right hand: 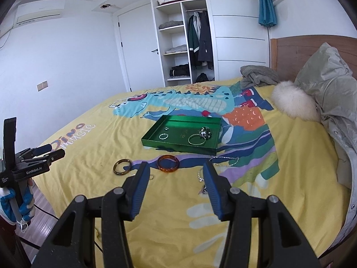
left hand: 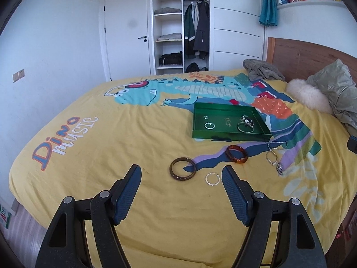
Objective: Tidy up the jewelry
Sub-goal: 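Withdraw both tools from the tray toward the watch and hoop earring, then grasp the silver watch with the right tool while the left tool grasps the twisted silver hoop earring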
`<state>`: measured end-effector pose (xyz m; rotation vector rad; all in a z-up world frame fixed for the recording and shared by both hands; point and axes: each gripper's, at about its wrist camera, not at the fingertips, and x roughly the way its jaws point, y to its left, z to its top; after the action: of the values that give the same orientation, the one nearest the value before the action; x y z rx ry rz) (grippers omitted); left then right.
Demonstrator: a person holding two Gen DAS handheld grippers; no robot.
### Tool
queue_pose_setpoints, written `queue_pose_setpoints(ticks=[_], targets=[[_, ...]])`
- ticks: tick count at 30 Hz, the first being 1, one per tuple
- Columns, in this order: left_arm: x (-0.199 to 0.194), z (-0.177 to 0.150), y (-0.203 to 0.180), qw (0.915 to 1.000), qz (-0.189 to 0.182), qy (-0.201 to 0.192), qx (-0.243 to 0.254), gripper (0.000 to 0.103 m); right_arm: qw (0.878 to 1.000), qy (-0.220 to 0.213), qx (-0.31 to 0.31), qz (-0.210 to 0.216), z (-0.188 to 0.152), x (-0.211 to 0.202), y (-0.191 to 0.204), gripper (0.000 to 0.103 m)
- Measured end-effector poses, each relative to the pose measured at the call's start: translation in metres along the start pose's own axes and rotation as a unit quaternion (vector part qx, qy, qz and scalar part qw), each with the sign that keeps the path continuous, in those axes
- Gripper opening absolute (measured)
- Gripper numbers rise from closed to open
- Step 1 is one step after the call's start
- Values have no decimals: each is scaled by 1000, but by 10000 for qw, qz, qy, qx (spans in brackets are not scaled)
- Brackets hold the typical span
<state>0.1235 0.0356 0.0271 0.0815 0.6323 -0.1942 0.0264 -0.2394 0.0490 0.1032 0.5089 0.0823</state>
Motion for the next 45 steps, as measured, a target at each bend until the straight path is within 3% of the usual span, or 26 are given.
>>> queue_pose_setpoints(ticks=[17,29,45], targets=[[137,-53,-39,9936,-496,995,215,74,9942,982,436,36,-44,121,-54,48],[220,-55,-54,9872,-383,1482,456,72,9838,1663,669,-13,-75,208,-82,48],[239,-57,-66,9865,-485,1461,561,55,9795,1906,647,-32,-78,259,-92,47]])
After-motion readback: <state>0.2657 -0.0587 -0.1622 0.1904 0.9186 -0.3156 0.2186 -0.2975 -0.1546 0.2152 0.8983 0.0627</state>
